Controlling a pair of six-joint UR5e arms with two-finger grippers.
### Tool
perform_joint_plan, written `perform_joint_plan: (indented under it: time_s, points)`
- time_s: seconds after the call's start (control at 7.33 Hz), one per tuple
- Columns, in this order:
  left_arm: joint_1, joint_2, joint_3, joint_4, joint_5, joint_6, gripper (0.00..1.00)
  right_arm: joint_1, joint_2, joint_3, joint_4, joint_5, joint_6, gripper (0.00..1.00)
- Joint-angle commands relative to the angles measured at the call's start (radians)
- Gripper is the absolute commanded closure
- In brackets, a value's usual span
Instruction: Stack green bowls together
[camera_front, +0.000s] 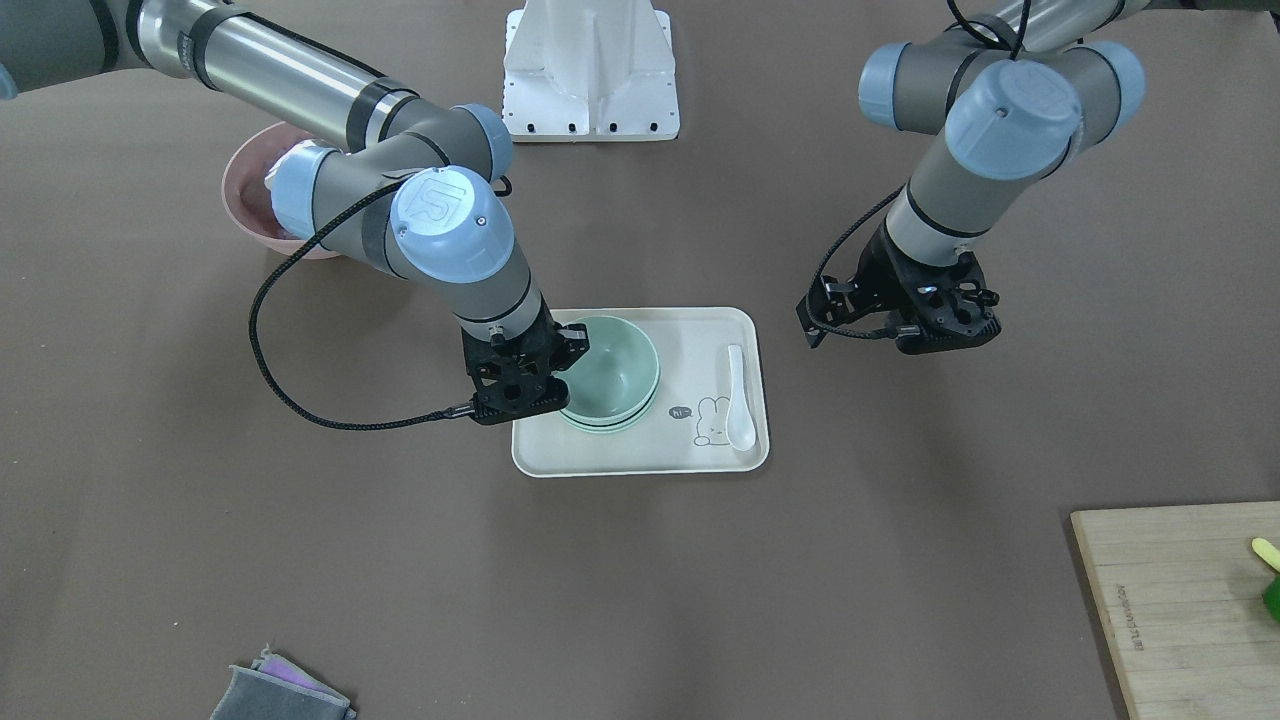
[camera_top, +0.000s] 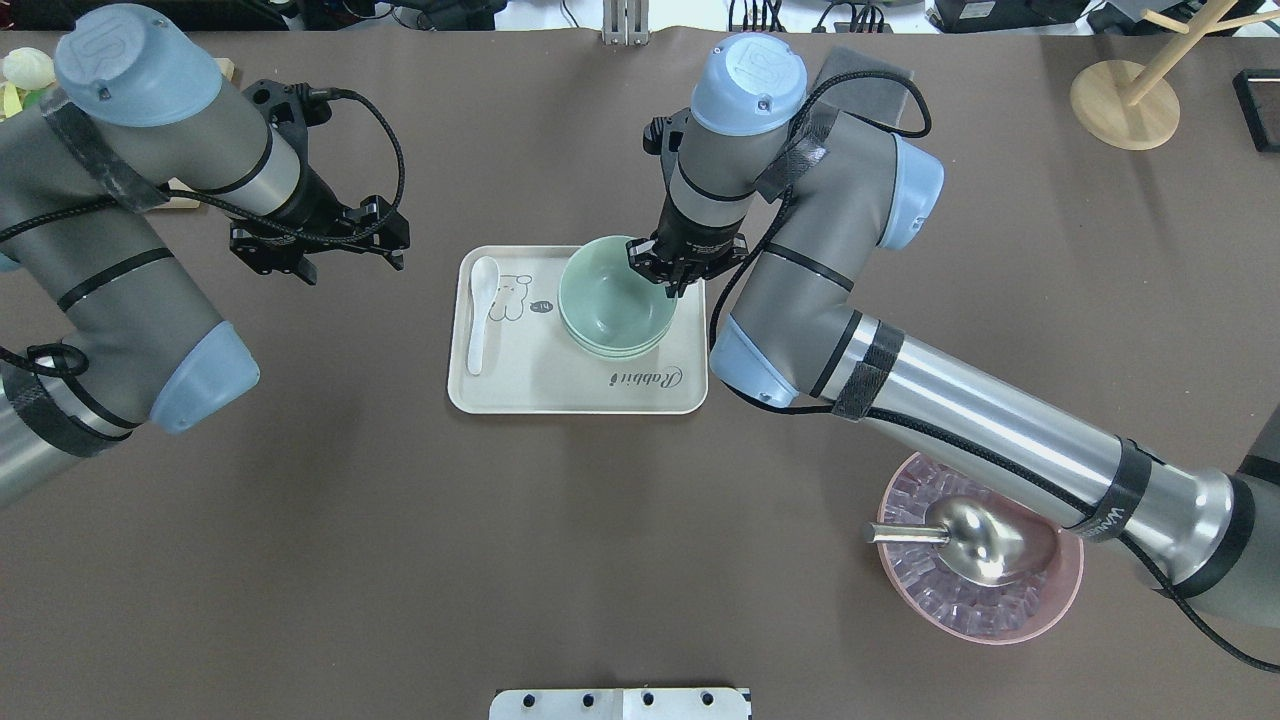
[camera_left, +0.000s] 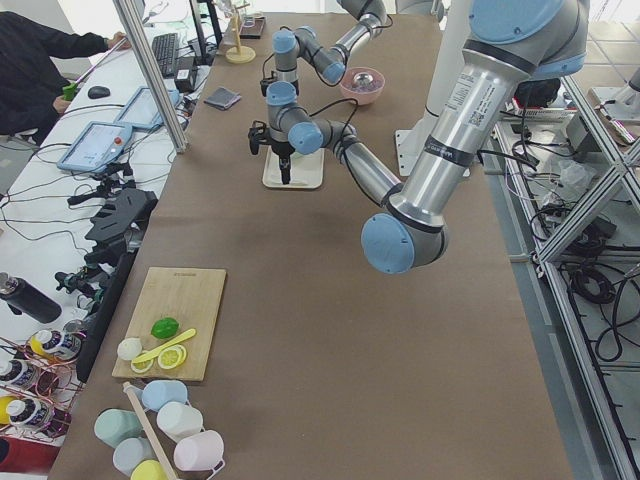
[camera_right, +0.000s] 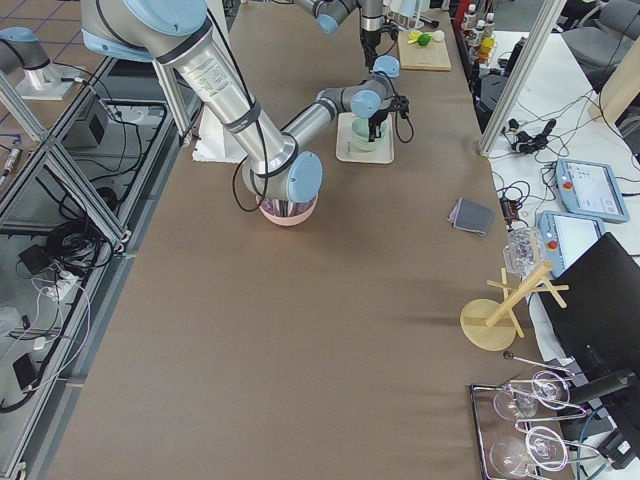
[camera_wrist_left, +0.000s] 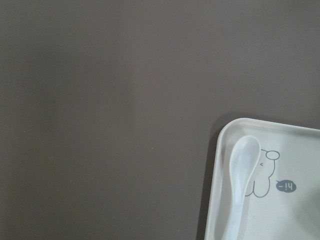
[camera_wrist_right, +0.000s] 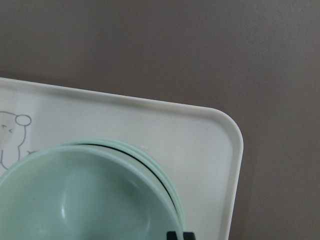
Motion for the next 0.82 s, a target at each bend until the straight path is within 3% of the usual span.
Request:
perform_joint_plan:
  time_s: [0.0, 0.41, 0.68]
  points:
    - [-0.001, -0.002, 0.003, -0.002, 0.0, 0.001, 0.02, 0.0, 0.0, 0.001, 0.001, 0.0, 0.0, 0.01]
    - [-0.004, -0.002, 0.002, -0.002, 0.0, 0.001, 0.02, 0.003, 0.006, 0.004, 0.001, 0.001, 0.003, 0.0]
    - [-0.059, 0.0, 0.0, 0.009, -0.014, 0.008, 0.02, 0.04, 0.006, 0.015, -0.009, 0.05, 0.0, 0.0]
